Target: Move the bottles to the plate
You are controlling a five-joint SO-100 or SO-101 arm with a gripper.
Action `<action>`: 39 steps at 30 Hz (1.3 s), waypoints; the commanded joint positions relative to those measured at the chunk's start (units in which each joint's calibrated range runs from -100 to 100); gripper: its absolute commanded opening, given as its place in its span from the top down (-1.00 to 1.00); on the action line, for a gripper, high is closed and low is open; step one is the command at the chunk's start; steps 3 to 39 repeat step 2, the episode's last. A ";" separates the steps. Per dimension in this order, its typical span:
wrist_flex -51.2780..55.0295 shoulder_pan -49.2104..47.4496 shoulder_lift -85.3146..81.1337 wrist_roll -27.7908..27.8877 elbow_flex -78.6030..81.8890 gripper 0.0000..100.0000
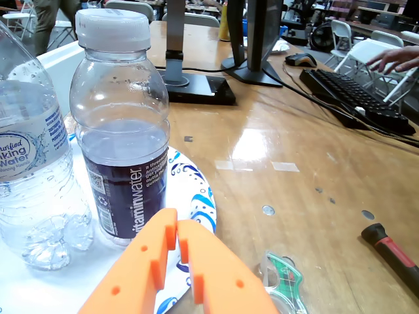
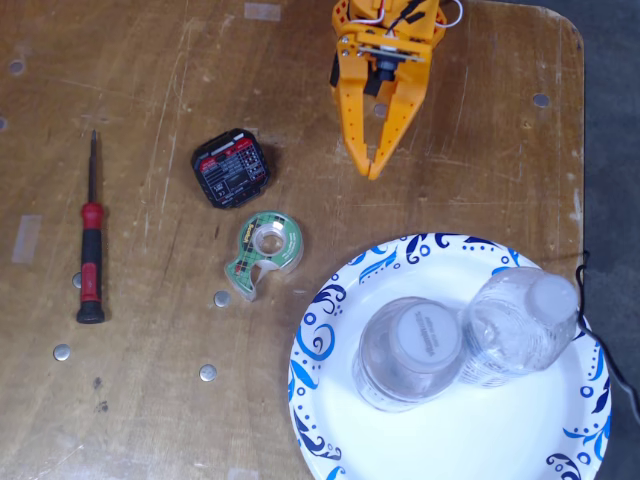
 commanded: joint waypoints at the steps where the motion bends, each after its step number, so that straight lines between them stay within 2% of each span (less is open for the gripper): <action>1: 1.03 1.68 -0.83 0.22 0.45 0.98; 39: 1.21 1.90 -0.92 0.22 0.45 0.98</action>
